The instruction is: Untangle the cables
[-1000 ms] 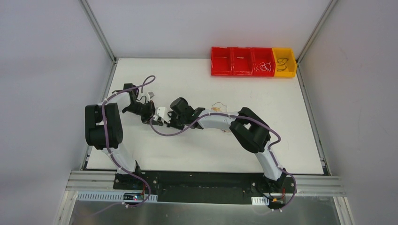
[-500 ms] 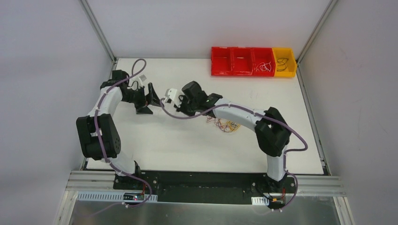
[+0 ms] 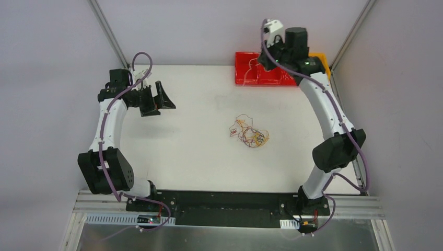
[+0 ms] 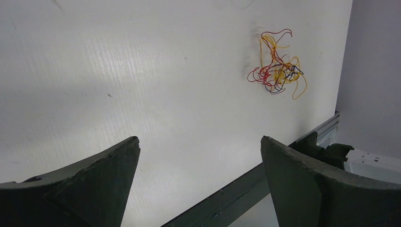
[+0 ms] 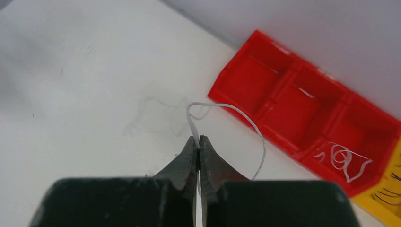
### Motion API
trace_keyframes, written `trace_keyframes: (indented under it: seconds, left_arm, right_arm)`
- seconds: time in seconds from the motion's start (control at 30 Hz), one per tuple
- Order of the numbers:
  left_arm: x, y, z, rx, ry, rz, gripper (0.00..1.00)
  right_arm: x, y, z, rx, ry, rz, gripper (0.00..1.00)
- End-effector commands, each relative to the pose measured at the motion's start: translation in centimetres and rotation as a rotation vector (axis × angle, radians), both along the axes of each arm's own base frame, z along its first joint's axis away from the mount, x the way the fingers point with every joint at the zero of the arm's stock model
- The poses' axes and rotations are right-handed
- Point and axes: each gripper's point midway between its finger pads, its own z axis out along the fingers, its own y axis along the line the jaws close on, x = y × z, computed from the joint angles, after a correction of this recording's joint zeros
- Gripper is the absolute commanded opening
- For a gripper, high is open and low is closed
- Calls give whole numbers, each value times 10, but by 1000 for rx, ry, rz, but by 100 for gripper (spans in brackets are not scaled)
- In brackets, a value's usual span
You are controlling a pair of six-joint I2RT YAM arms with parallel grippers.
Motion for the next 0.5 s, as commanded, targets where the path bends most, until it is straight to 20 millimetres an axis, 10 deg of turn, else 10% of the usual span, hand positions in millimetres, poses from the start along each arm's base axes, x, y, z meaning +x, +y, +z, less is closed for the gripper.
trace_keyframes:
  seconds: [0.0, 0.47]
  left_arm:
    - [-8, 0, 2, 26, -14, -8, 99]
    - [-13, -1, -5, 26, -8, -28, 99]
  right_arm:
    - [12, -54, 92, 223, -66, -136, 0]
    - [55, -180, 192, 295, -370, -418, 0]
